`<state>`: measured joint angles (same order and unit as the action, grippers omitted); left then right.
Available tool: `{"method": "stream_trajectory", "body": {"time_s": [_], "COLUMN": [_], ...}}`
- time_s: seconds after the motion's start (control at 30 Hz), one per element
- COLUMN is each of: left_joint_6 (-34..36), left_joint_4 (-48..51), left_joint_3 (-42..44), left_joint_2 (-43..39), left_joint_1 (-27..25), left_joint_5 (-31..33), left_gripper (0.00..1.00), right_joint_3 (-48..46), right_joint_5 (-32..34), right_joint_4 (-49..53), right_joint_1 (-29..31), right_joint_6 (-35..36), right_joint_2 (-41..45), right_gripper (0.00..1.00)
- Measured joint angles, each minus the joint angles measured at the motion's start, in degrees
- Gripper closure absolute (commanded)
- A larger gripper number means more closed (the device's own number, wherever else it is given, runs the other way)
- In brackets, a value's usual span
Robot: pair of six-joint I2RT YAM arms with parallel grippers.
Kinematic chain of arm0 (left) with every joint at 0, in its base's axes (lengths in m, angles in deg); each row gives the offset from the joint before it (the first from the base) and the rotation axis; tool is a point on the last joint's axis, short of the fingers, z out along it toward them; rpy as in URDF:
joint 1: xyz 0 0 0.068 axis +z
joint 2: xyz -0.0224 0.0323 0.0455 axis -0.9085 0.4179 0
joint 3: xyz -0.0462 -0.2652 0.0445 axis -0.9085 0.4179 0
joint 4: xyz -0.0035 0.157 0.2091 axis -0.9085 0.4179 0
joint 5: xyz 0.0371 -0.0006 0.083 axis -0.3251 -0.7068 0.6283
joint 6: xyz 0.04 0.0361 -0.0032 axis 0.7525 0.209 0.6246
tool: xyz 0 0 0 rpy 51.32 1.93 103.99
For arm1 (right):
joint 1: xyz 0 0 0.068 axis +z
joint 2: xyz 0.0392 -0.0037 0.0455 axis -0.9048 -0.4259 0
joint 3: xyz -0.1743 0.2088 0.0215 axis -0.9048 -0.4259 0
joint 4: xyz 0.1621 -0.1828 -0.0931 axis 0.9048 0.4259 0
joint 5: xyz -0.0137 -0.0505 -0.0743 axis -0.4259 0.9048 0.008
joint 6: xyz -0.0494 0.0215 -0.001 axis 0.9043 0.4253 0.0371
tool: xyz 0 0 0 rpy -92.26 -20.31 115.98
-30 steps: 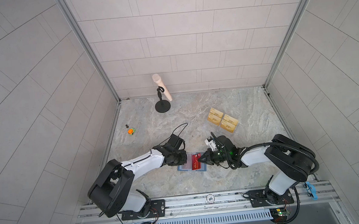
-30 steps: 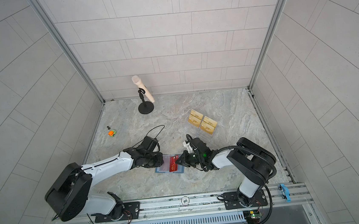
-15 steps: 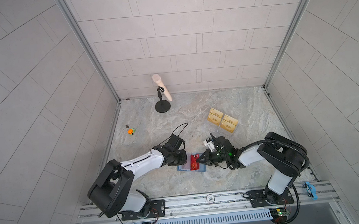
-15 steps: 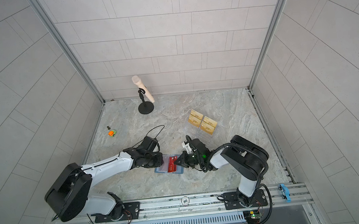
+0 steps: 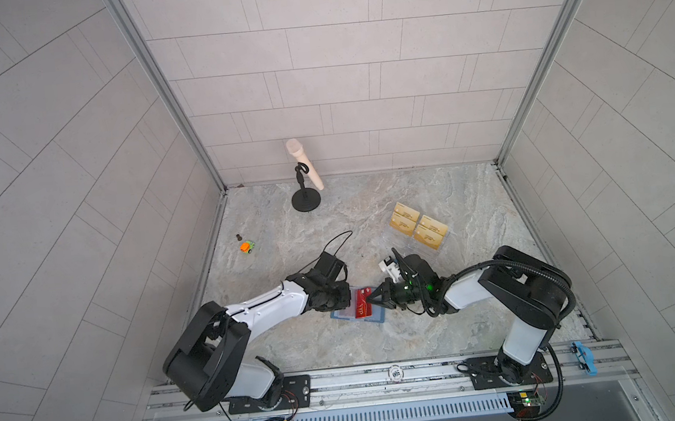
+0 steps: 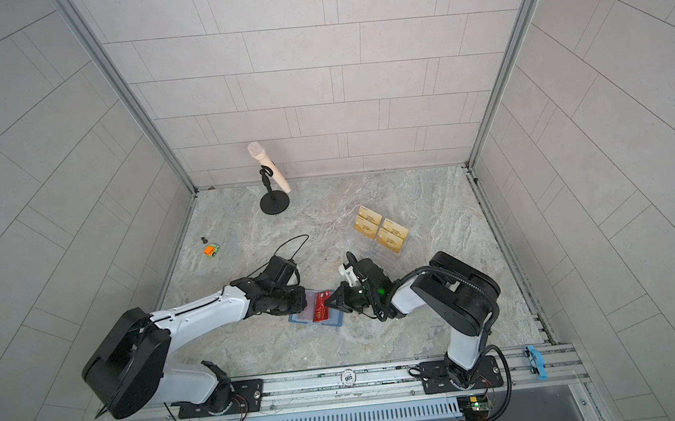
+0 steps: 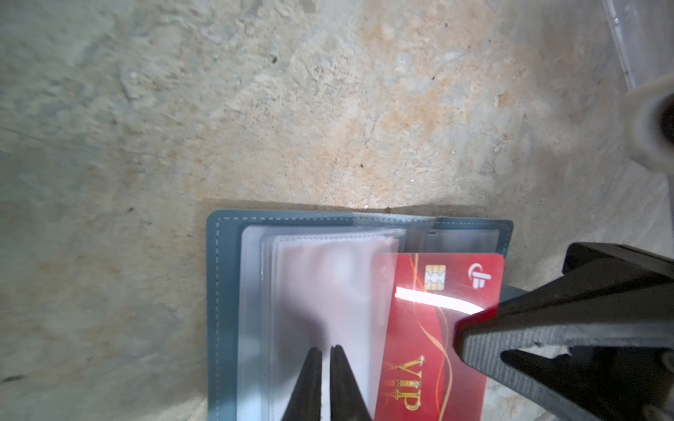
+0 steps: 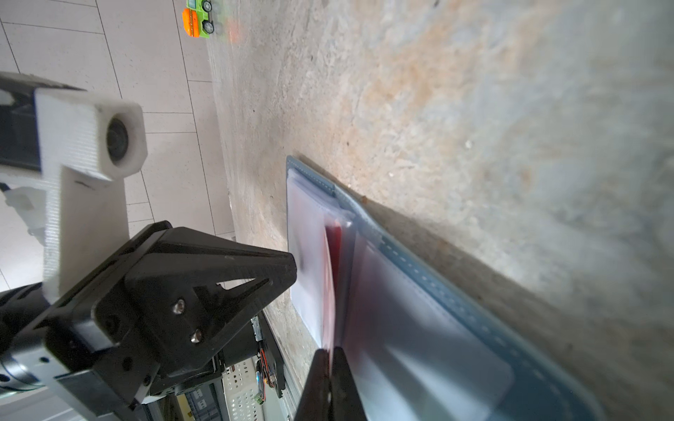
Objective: Put the credit cards into the card holder
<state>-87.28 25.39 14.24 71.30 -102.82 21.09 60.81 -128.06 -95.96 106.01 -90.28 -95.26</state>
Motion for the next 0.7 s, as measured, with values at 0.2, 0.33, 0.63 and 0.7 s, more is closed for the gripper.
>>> {"method": "stream_trajectory", "body": {"time_s": [0.2, 0.33, 0.63, 0.7], "left_joint_6": [0.0, 0.0, 0.0, 0.0], "left_joint_4": [0.1, 0.1, 0.2, 0.2], "left_joint_3": [0.0, 0.0, 0.0, 0.0], "left_joint_2": [0.0, 0.0, 0.0, 0.0], "left_joint_1": [0.0, 0.0, 0.0, 0.0], "left_joint_5": [0.1, 0.2, 0.1, 0.1], "left_gripper": [0.87, 0.87, 0.87, 0.87], "right_joint_3": [1.9, 2.1, 1.0, 0.5], "right_joint_5": [0.5, 1.2, 1.5, 1.6], "right_joint_4": [6.2, 9.0, 6.2, 4.3], "right_joint_1": [0.0, 0.0, 0.0, 0.0], "right_joint_6": [5.0, 7.3, 7.6, 6.8], "right_joint_2": [1.7, 3.1, 2.6, 1.8], "right_gripper": [1.0, 1.0, 1.0, 1.0]}}
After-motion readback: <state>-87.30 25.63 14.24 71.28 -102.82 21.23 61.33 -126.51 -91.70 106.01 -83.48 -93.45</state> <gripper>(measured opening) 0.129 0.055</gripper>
